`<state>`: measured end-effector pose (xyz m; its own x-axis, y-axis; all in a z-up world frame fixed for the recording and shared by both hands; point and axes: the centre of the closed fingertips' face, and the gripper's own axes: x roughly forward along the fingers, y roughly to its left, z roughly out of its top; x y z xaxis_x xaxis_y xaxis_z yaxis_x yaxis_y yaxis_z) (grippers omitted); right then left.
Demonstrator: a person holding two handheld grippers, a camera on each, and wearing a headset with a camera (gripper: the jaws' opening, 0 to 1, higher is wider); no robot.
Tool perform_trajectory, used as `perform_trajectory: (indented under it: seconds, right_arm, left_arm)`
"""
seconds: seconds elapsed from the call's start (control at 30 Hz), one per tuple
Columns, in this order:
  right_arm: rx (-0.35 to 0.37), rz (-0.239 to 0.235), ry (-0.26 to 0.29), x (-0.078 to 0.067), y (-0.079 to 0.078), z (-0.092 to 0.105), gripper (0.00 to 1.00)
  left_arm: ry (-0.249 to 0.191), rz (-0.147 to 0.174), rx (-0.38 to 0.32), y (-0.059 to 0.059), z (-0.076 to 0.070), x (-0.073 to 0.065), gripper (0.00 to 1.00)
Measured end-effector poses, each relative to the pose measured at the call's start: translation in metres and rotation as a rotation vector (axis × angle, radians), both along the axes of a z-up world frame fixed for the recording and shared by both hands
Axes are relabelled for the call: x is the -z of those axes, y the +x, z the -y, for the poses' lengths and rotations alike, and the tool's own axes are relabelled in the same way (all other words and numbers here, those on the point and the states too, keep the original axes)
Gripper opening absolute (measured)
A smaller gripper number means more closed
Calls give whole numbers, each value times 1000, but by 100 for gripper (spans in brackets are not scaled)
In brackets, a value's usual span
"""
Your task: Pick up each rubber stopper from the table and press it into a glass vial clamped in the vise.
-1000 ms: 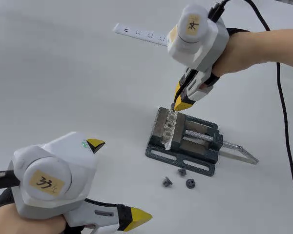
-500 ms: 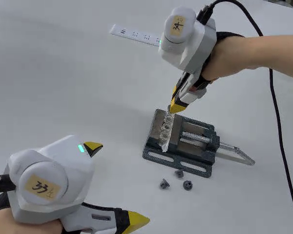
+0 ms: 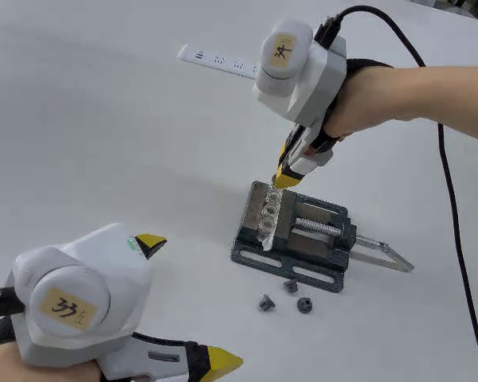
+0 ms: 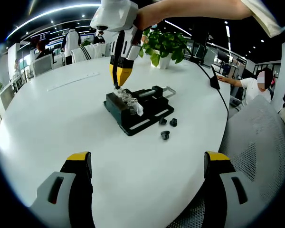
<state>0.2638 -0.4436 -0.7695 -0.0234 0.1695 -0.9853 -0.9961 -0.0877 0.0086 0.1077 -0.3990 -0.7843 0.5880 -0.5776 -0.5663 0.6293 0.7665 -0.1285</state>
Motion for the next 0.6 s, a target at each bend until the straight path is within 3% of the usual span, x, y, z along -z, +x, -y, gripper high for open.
perform_trajectory:
  seconds: [0.2,0.27,0.33,0.6]
  right_arm:
    - [-40,7,6,1,-2,-1,8]
    - [-46,-21,-3,5,-6,0,14]
    - [-57,-8,-10,7,-7,1,20]
    - [-62,-23,14,-9,-3,0,20]
  left_arm:
    - [-2,-1,-1,0,0,0,98]
    - [-2,-1,-3,0,-1,0,98]
    - [-3,-1,-5,0,-1,0,98]
    - [-7,2,-10,1,-1,-2,98]
